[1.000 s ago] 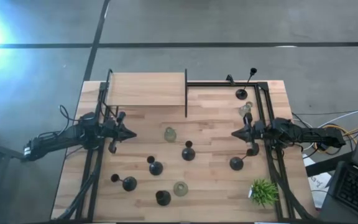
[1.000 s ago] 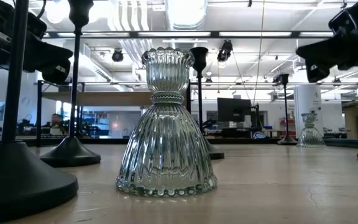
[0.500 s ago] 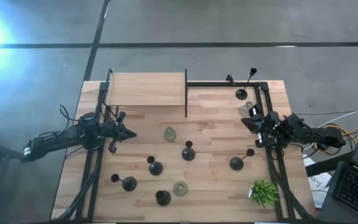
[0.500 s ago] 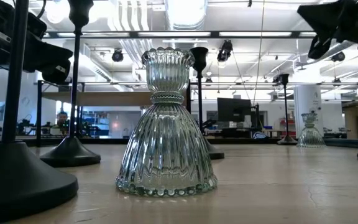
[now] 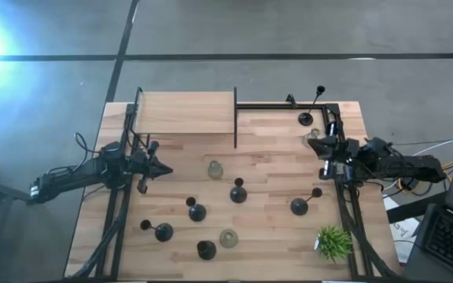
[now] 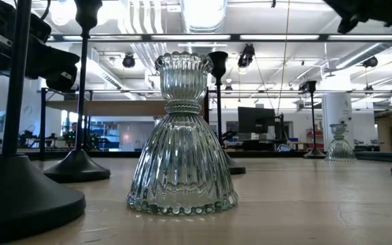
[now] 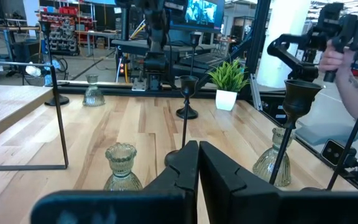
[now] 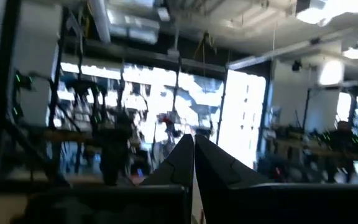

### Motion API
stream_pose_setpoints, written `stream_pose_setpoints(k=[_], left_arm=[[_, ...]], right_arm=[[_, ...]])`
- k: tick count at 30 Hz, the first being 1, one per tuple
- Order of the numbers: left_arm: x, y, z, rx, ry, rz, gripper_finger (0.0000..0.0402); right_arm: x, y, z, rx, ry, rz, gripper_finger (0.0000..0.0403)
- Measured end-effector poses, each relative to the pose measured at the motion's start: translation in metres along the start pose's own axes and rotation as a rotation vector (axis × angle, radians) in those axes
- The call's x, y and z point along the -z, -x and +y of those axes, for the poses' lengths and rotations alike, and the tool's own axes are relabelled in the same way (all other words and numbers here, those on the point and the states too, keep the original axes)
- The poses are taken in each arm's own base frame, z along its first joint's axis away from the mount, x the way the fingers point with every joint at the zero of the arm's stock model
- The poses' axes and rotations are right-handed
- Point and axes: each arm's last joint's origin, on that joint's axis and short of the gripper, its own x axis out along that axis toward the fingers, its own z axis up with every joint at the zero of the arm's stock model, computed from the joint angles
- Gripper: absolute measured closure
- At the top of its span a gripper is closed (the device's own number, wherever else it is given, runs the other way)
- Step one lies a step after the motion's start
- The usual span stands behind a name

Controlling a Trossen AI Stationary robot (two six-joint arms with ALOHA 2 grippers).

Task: Pick & Place candle stick holders
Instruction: Put the black candleholder on the shelf

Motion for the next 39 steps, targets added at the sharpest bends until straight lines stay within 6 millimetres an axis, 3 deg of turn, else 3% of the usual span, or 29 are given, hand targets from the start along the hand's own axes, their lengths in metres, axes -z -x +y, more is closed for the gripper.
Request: stream_pose_setpoints(k=[3,7,10,15,20,25,31,39], left_arm=[[0.000,0.000,0.000,0.000,0.000,0.000,0.0383],[0.000,0.000,0.000,0.000,0.000,0.000,0.0385],[0.000,0.000,0.000,0.000,0.000,0.000,0.0384],[0.000,0.000,0.000,0.000,0.000,0.000,0.0384],[0.000,0.000,0.000,0.000,0.000,0.000,0.0384],[0.000,0.000,0.000,0.000,0.000,0.000,0.0384],[0.000,0.000,0.000,-0.001,0.000,0.000,0.0384],[0.000,0.000,0.000,0.000,0.000,0.000,0.0385]], right_arm=[[-0.006,-0.015,-0.003,0.109,0.080,0.217,0.0394],[-0.009,-0.031,-0.009,0.391,0.204,0.514,0.0394],[-0.006,-0.036,-0.011,0.520,0.209,0.608,0.0390],[0.008,-0.035,-0.015,0.607,0.153,0.642,0.0350],[0.021,-0.023,-0.028,0.773,0.132,0.642,0.0286],[0.029,-0.010,-0.033,0.802,0.120,0.636,0.0242],[0.032,0.001,-0.036,0.805,0.122,0.615,0.0223],[0.044,0.017,-0.041,0.798,0.068,0.564,0.0233]])
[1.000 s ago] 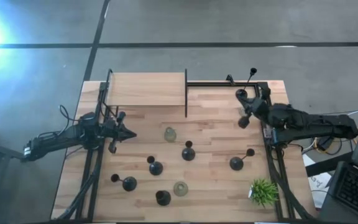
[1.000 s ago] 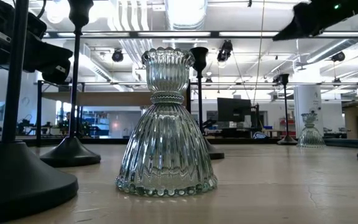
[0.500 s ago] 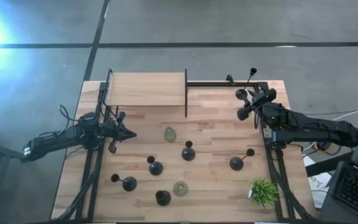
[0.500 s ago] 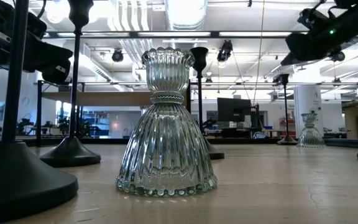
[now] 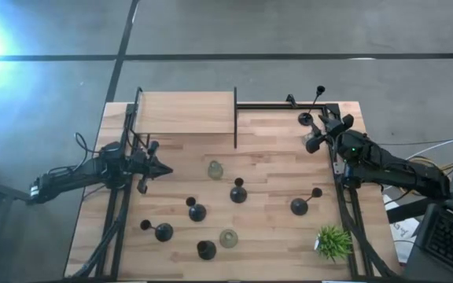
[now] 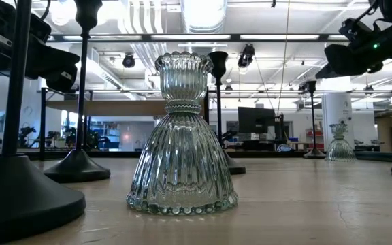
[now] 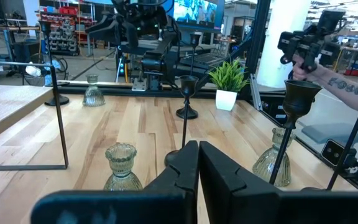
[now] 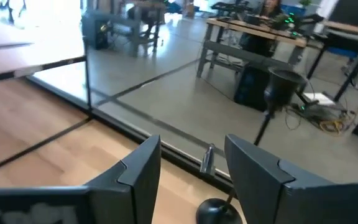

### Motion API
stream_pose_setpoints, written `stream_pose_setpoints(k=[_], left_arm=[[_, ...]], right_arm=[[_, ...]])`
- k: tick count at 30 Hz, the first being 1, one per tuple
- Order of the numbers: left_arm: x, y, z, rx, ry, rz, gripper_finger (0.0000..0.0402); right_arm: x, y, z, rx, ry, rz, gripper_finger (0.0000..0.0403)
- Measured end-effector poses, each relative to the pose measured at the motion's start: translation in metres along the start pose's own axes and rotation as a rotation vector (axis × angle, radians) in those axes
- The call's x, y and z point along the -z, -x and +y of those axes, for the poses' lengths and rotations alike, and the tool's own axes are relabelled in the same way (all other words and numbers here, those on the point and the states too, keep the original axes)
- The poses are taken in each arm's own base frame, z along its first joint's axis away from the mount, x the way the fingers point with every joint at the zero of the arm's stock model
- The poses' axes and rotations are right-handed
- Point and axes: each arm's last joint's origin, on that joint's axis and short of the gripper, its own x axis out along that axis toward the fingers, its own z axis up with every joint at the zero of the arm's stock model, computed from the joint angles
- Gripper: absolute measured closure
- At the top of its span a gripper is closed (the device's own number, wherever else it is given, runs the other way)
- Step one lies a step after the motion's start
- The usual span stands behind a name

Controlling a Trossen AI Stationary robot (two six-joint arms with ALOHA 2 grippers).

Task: Pick & Place candle stick holders
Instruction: Put the black candleholder on the shelf

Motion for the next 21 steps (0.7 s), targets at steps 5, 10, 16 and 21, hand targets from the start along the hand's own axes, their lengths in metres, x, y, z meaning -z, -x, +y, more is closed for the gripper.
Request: stream_pose_setpoints(k=[5,10,16,21], left_arm=[[0.000,0.000,0.000,-0.001,0.001,0.000,0.0383],[0.000,0.000,0.000,0.000,0.000,0.000,0.0385],[0.000,0.000,0.000,0.000,0.001,0.000,0.0384],[0.000,0.000,0.000,0.000,0.000,0.000,0.0384]], right_arm=[[0.011,-0.005,-0.006,0.065,-0.047,-0.005,0.0234],[0.021,-0.015,-0.011,0.123,-0.042,0.052,0.0234],[0.030,-0.027,-0.021,0.164,-0.050,0.110,0.0234],[0.033,-0.036,-0.032,0.177,-0.075,0.125,0.0234]])
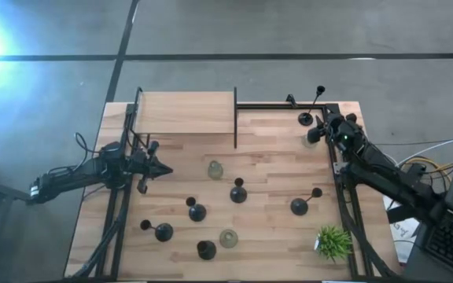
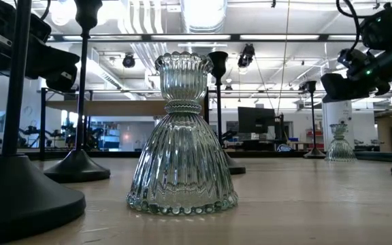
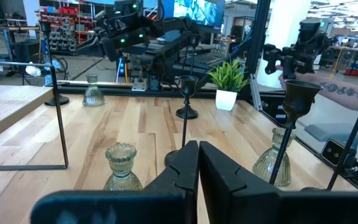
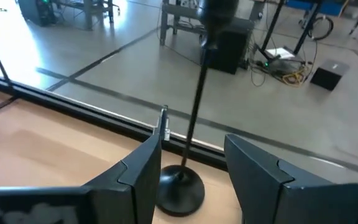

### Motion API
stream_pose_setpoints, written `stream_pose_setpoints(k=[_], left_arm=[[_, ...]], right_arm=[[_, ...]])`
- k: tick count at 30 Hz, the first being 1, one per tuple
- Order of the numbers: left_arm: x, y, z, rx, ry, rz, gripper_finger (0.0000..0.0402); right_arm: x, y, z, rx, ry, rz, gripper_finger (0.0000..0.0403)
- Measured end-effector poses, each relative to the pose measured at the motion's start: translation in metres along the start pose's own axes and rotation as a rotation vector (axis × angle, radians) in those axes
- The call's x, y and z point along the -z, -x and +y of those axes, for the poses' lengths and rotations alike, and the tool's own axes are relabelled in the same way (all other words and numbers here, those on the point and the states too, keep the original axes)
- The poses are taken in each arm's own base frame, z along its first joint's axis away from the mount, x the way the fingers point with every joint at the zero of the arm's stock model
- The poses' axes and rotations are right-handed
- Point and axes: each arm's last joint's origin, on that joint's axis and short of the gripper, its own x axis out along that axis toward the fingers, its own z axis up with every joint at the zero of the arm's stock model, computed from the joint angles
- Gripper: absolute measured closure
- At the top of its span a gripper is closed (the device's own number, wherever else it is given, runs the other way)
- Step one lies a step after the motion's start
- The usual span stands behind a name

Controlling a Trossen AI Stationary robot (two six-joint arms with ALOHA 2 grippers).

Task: Pick & Place candle stick holders
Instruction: Put the black candleholder on the shelf

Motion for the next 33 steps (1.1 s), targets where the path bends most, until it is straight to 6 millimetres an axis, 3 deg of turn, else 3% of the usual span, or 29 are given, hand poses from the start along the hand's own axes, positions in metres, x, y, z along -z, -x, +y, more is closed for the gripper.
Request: stream_pose_setpoints(k=[5,13,21,33], left_arm=[[0.000,0.000,0.000,0.000,0.000,0.000,0.0384],[0.000,0.000,0.000,0.000,0.000,0.000,0.0383],[0.000,0.000,0.000,0.000,0.000,0.000,0.0384],[0.000,0.000,0.000,0.000,0.000,0.000,0.0383]], right_arm=[[0.003,-0.010,-0.012,0.040,-0.004,0.039,0.0234],[0.007,-0.024,-0.021,-0.049,-0.016,0.057,0.0234],[0.008,-0.023,-0.021,-0.059,-0.015,0.039,0.0234],[-0.002,-0.024,-0.019,-0.080,-0.300,-0.049,0.0236]])
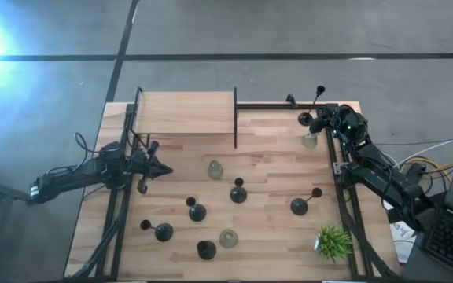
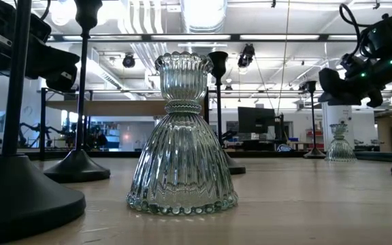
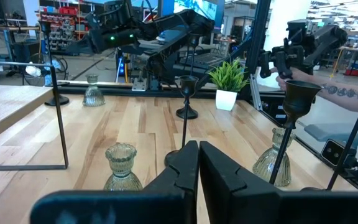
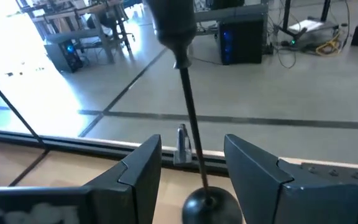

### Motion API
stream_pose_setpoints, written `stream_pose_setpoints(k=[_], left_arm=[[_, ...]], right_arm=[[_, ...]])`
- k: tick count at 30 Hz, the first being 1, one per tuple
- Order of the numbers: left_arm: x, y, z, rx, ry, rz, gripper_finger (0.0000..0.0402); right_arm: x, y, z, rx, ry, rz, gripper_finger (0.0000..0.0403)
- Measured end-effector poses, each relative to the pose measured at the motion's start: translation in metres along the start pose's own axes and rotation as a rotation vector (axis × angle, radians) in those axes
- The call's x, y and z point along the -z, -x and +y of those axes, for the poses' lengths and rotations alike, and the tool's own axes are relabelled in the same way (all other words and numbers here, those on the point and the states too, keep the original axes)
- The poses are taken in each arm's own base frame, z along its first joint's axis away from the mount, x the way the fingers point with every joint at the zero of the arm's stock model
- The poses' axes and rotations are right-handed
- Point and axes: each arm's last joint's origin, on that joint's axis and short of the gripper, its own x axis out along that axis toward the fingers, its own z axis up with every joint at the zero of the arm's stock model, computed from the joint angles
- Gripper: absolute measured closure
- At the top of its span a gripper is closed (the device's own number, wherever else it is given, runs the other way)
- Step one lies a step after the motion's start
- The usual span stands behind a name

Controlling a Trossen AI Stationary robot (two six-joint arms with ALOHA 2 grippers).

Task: Pick & Place candle stick holders
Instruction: Put the black candleholder on the shelf

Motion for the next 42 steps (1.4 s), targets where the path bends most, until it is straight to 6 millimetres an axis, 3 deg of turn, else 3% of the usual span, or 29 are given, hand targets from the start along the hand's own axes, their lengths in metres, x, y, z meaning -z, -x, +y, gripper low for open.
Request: stream_pose_setpoints(k=[13,22,27,33,42], left_arm=[[0.000,0.000,0.000,0.000,0.000,0.000,0.0385],[0.000,0.000,0.000,0.000,0.001,0.000,0.0385],[0.000,0.000,0.000,0.000,0.000,0.000,0.0384],[0.000,0.000,0.000,0.000,0.000,0.000,0.0385],[0.000,0.000,0.000,0.000,0.000,0.000,0.0385]], right_arm=[[0.008,-0.003,0.028,-0.017,0.021,0.028,0.0274],[0.003,-0.018,0.054,0.242,0.125,0.031,0.0276],[0.006,-0.029,0.058,0.380,0.175,0.083,0.0261],[0.020,-0.033,0.054,0.429,0.114,0.107,0.0224],[0.015,-0.050,0.056,0.445,0.131,0.041,0.0174]])
